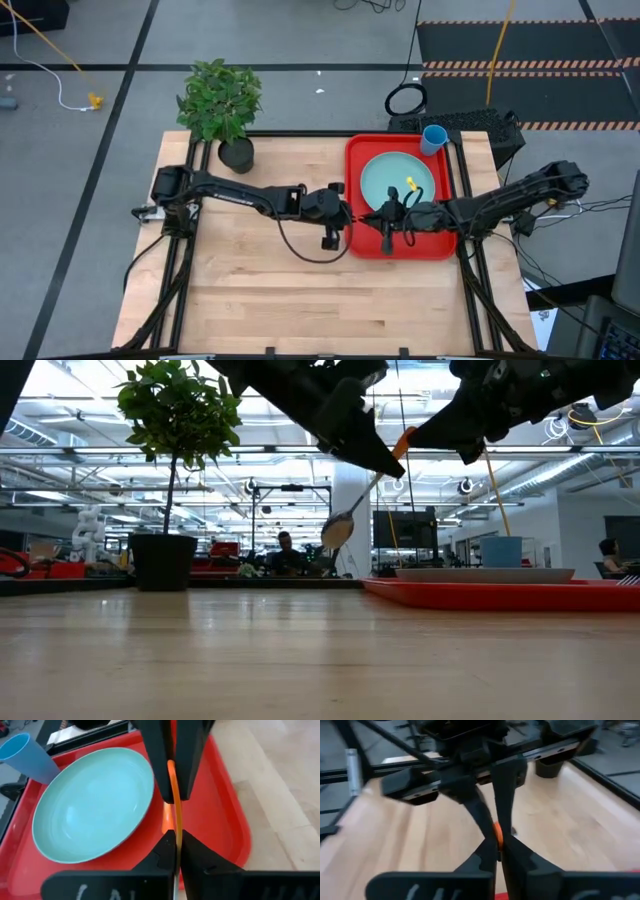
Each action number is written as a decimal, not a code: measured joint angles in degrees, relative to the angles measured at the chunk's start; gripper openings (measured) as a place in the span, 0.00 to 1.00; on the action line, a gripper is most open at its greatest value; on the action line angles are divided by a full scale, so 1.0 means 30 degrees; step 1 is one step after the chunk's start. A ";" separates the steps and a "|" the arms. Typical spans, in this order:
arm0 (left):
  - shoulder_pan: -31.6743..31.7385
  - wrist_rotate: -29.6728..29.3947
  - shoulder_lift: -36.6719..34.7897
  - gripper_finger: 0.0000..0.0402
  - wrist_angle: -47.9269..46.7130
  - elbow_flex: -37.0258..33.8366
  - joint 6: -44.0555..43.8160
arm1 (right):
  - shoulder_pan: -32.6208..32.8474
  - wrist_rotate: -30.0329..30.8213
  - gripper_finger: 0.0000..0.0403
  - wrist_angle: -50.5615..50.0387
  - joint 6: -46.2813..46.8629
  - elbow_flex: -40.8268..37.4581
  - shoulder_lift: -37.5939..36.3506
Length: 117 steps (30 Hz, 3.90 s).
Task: Pick and place plate/cup/fork/spoon on tray
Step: Put the orange spoon on the red tray at the bottom of the orange fork
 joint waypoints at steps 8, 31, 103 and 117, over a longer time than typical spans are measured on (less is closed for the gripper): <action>-0.0807 0.0838 -0.1511 0.02 -0.1578 0.0000 0.1540 | 0.0042 -0.2722 0.11 -0.0381 -0.0073 0.0010 -0.1747; -0.2837 1.0530 -0.2071 0.02 0.2892 -0.0333 0.7911 | 0.1333 -0.6491 0.41 0.5532 -0.5877 0.0012 0.2913; -0.2064 1.1239 -0.1725 0.25 0.7278 -0.2630 0.5515 | 0.0882 -0.9896 0.00 0.9680 -0.5358 0.0085 0.6096; -0.2078 0.8711 -0.3974 0.44 0.4034 -0.2617 0.2770 | 0.1049 -0.7401 0.00 0.4091 -0.4709 0.0085 0.2510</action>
